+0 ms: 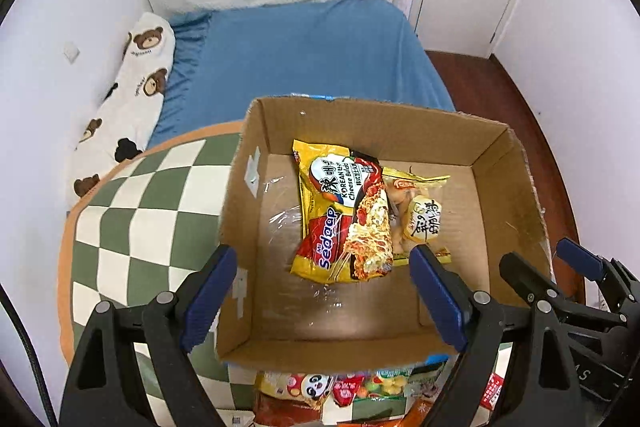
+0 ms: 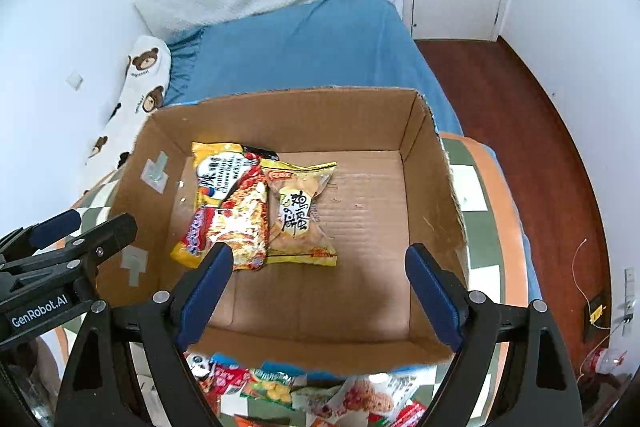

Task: Organize snacks
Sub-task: 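Grasp the white wrapped bar with left tool while right tool grasps orange panda bag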

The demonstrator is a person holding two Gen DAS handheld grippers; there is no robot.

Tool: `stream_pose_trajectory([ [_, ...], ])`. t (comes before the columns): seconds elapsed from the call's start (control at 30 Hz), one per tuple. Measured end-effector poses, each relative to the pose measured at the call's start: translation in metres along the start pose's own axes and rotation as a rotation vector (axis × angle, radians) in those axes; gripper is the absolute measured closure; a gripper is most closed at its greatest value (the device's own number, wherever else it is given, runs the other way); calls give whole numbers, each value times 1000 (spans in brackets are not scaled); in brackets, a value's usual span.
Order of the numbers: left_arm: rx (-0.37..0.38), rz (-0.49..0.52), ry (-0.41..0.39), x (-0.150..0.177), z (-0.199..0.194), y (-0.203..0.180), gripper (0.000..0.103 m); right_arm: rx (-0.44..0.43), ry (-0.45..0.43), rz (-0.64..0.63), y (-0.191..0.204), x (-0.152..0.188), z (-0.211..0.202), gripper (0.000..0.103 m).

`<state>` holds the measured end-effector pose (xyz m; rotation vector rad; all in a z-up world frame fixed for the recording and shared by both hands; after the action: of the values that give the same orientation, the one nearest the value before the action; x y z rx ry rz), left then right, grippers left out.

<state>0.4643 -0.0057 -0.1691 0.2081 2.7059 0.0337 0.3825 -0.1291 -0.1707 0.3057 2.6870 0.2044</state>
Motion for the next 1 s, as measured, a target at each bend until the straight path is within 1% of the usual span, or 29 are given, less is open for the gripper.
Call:
stream_pose_trajectory([
  [0.17,9,-2,-31,12,-24,-1,15,-22,-34,13,4,12,-29,13],
  [0.27,19,-15,-35,25,-35,-1,15,-44,-36,24,6,25,-44,13],
  [0.37,27,-27,-26,47,-43,2,15,-57,-20,31,6,44,-54,13],
  [0.47,16,-39,0,75,-43,8,15,-77,33,45,7,74,-51,13],
  [0.57,-3,-59,55,114,-35,21,15,-92,118,59,7,115,-38,13],
  [0.67,-37,-73,136,164,-22,39,15,-95,216,62,7,165,-16,13],
  [0.7,-54,-85,173,186,-16,48,15,-93,249,62,8,181,-7,13],
  [0.8,-74,-120,266,235,2,68,15,-81,338,61,10,230,20,13],
  [0.9,-75,-176,366,278,26,87,15,-60,400,46,12,264,41,17],
  [1.0,-66,-213,445,306,51,96,15,-52,445,35,15,287,59,17],
])
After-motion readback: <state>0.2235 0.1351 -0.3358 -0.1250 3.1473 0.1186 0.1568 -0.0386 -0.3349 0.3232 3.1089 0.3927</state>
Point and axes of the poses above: each gripper's, at about its wrist camera, not at the fingertips, and z roughly the way its jaws point, y to its left, x to its underside, the point moved 8 cm from there along z, roughly the way its jaws point, and after that the axes turned 7 degrees about z, right-handed, at the moved point
